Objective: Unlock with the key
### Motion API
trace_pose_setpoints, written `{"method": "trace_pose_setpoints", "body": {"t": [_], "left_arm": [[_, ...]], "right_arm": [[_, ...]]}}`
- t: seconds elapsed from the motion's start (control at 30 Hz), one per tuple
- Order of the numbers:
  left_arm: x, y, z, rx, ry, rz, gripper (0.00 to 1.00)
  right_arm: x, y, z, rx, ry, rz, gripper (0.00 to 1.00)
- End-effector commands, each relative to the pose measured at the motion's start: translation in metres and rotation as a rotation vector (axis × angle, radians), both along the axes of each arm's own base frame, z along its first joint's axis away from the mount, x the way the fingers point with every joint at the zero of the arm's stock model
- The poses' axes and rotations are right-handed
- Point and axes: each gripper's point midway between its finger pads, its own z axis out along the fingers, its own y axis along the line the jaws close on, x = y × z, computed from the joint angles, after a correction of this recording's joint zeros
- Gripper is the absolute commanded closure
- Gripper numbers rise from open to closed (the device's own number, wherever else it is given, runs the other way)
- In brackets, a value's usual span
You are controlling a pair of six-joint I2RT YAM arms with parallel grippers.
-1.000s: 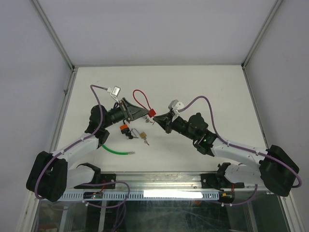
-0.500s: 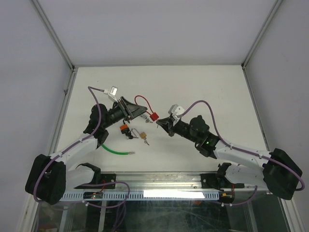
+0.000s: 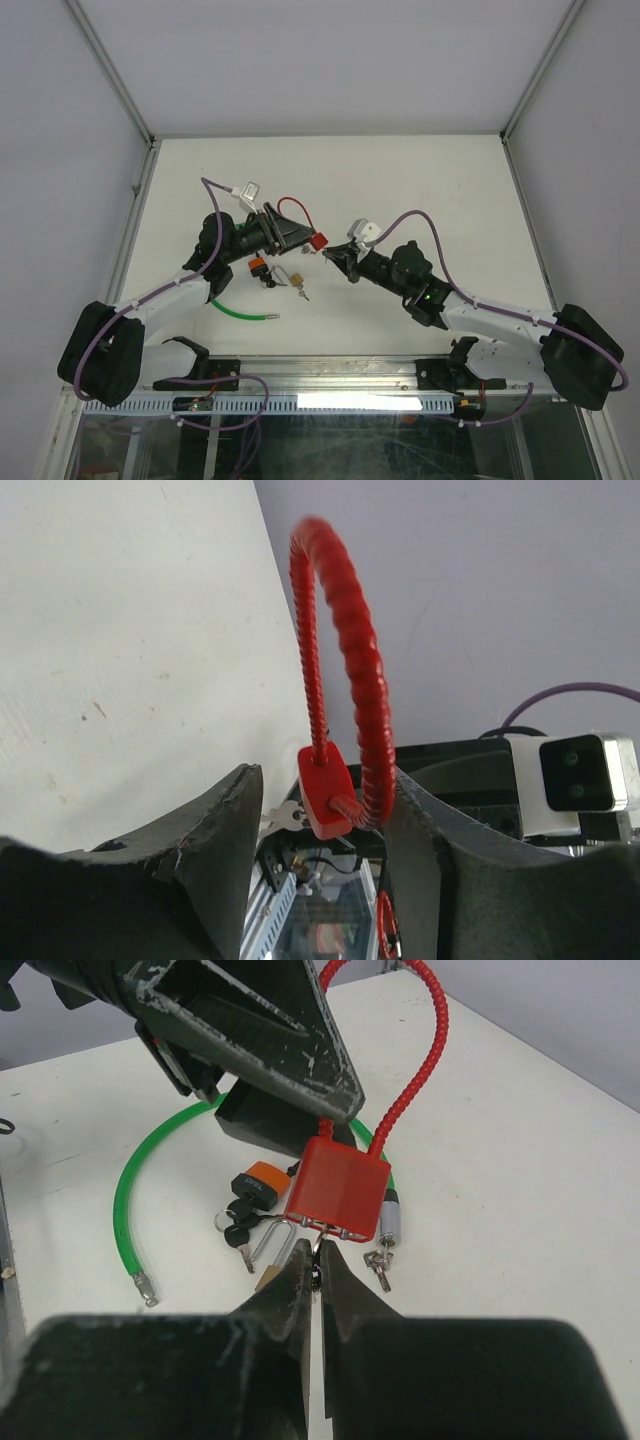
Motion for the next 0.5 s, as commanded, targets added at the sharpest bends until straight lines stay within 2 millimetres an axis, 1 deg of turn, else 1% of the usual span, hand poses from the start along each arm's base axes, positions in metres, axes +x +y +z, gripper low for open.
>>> {"method": "trace_pose_setpoints", "body": {"t": [0.0, 0.13, 0.2, 0.3, 0.47], "left_arm": [[-0.011, -0.015, 0.023, -0.038, -0.056, -0.066, 0.49], [-0.014, -0.02, 0.02, -0.036, -0.054, -0.069, 0.5], [-0.016, -0.024, 0.021, -0.04, -0.06, -0.082, 0.53], [-0.02, -0.03, 0.023, -0.052, -0.074, -0.099, 0.6], [-0.022, -0.027, 0.027, -0.063, -0.14, -0.089, 0.74]], "right_arm": [[0.009, 0.003, 0.039, 0.093, -0.107, -0.033, 1.0], [0.011, 0.004, 0.041, 0.1, -0.109, -0.051, 1.0], [0.012, 0.004, 0.042, 0.112, -0.106, -0.059, 1.0], [0.011, 0.004, 0.045, 0.144, -0.086, -0.066, 1.0], [0.007, 0.001, 0.049, 0.226, -0.006, -0.073, 1.0]]}}
